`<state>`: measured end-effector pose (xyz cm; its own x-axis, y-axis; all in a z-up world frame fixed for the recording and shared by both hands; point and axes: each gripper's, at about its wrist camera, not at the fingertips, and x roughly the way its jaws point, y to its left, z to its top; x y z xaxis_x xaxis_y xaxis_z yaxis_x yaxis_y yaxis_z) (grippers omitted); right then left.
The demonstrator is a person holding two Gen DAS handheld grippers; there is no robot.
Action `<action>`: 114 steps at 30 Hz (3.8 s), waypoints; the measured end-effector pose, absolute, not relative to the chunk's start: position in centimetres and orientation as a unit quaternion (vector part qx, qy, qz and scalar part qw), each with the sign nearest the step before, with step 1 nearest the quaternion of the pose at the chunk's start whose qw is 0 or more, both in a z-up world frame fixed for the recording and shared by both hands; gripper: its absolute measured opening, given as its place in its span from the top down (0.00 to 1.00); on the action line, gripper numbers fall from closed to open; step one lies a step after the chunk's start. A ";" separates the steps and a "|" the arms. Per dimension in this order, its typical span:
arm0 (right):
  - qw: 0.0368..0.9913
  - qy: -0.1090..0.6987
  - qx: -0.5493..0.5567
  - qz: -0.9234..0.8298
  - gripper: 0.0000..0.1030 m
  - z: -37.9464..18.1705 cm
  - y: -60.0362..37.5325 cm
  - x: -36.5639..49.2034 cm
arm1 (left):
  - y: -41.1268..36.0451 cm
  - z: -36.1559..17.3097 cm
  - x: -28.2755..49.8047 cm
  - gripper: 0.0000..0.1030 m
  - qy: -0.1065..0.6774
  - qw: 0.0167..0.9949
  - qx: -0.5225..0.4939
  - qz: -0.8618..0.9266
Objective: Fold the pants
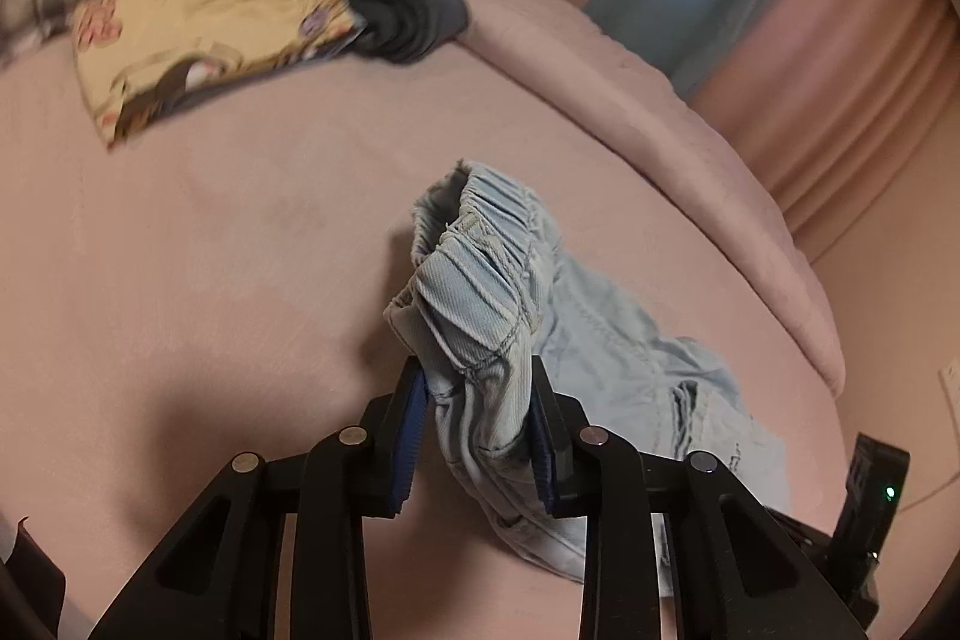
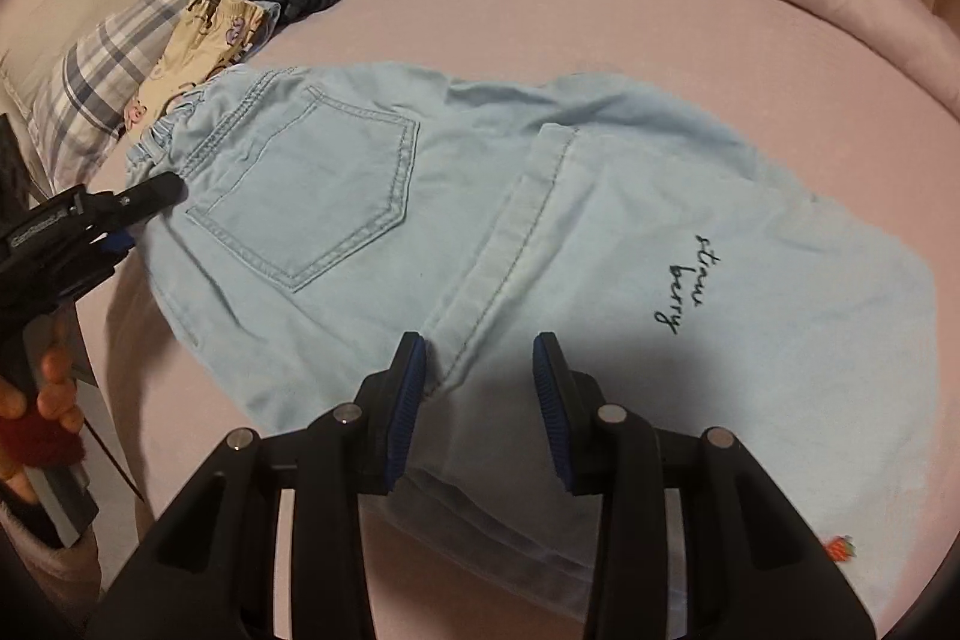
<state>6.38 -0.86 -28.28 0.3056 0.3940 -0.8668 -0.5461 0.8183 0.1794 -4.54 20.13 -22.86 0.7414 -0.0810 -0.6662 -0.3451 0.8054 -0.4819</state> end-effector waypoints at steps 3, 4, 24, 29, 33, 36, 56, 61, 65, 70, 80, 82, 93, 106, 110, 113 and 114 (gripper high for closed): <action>0.801 0.510 -0.086 0.302 0.58 -28.3 -0.5 6.2 | 18.8 -21.3 -4.6 0.75 0.341 0.895 -0.278 0.065; 0.801 0.508 -0.089 0.304 0.57 -28.3 -0.5 6.0 | 18.1 -20.7 -4.6 0.77 0.337 0.901 -0.268 0.059; 0.734 0.485 0.368 0.303 0.50 -28.5 -20.7 6.5 | -5.2 -19.0 -3.6 0.84 0.309 0.939 0.101 -0.110; 0.686 0.471 0.458 0.312 0.37 -29.4 -23.7 6.2 | -8.7 -23.1 -3.5 0.84 0.341 0.914 0.168 -0.141; 0.683 0.515 0.422 0.299 0.38 -29.9 -22.0 7.2 | -7.6 -23.5 -3.5 0.84 0.349 0.911 0.164 -0.147; 0.680 0.534 0.397 0.309 0.38 -29.6 -20.3 7.7 | -6.9 -23.5 -3.1 0.84 0.359 0.907 0.153 -0.159; 0.772 0.512 0.284 0.249 0.83 -28.4 -26.6 11.3 | -10.7 -22.2 4.3 0.81 0.433 0.852 0.037 -0.293; 0.759 0.512 0.326 0.237 0.73 -30.0 -27.7 12.1 | -3.7 -18.6 5.0 0.55 0.413 0.835 -0.119 -0.344; 0.749 0.501 0.363 0.238 0.58 -29.5 -29.4 10.8 | 1.8 -17.9 7.2 0.43 0.385 0.887 -0.126 -0.220; 0.788 0.480 0.318 0.218 0.54 -26.6 -29.5 7.5 | 4.5 -20.2 10.5 0.43 0.420 0.893 -0.110 -0.122; 0.826 0.470 0.177 0.255 0.64 -24.6 -25.3 6.6 | 2.1 -23.8 11.1 0.43 0.465 0.872 -0.104 -0.112; 0.832 0.473 0.141 0.254 0.70 -24.3 -24.3 7.0 | 2.1 -24.3 10.0 0.43 0.468 0.870 -0.106 -0.113; 0.822 0.513 -0.007 0.246 0.93 -24.9 -23.4 7.1 | 1.5 -25.8 9.6 0.42 0.476 0.866 -0.094 -0.117; 0.835 0.461 0.072 0.292 0.62 -19.1 -23.0 11.8 | 8.8 -26.5 4.4 0.41 0.506 0.805 -0.265 -0.162; 0.789 0.504 0.099 0.338 0.59 -20.8 -17.8 17.1 | 9.5 -27.0 2.9 0.41 0.503 0.783 -0.314 -0.189; 0.760 0.532 0.096 0.359 0.58 -21.9 -13.6 21.2 | 9.6 -27.5 2.5 0.43 0.512 0.762 -0.338 -0.209; 0.755 0.538 0.088 0.363 0.56 -21.9 -12.3 21.7 | 9.4 -27.6 2.4 0.45 0.515 0.760 -0.334 -0.214</action>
